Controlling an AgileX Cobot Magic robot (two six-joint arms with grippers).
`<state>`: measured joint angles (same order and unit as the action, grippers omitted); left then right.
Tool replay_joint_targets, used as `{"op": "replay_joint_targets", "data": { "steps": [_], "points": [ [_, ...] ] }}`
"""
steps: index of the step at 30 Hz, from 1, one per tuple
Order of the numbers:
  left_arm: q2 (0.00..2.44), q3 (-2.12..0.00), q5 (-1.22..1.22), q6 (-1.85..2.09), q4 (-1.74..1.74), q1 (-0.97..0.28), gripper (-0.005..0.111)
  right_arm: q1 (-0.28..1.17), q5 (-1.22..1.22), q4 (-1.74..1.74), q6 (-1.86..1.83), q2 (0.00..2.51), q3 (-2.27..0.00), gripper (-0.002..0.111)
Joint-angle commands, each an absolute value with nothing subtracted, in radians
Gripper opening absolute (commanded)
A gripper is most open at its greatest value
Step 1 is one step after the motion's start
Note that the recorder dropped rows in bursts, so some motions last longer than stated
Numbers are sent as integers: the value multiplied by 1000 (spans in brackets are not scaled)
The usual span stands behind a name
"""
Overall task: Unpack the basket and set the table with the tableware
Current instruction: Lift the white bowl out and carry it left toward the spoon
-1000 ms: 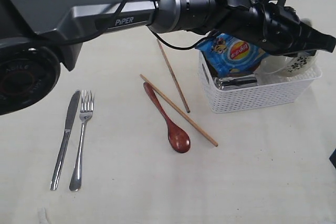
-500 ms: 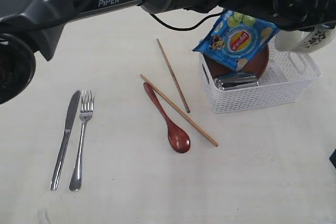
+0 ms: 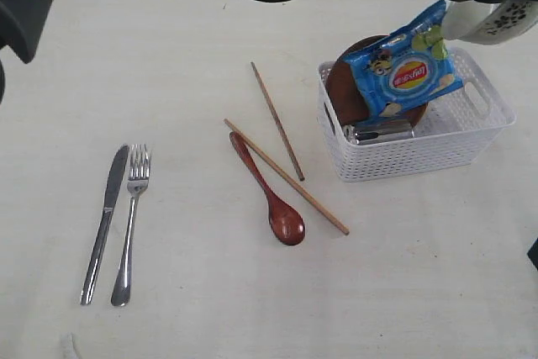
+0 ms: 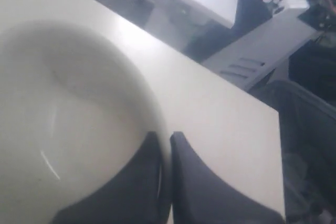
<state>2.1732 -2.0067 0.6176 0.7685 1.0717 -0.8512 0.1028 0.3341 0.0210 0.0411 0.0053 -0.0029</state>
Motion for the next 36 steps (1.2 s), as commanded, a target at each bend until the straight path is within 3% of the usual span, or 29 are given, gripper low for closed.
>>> {"op": "replay_joint_targets", "data": {
  "steps": [1,5,19,31,36],
  "points": [
    [2093,-2013,684,600,733,-847,0,98,323,22,40,0,0,0],
    [2032,-2013,787,481,463,-849,0,98,323,22,40,0,0,0],
    [1926,-1981,1155,370,154,-847,0,98,323,22,40,0,0,0],
    [1617,-1407,1013,305,75,-850,0,98,323,22,45,0,0,0],
    [1559,-1163,984,305,24,-914,0,98,323,22,45,0,0,0]
  ]
}}
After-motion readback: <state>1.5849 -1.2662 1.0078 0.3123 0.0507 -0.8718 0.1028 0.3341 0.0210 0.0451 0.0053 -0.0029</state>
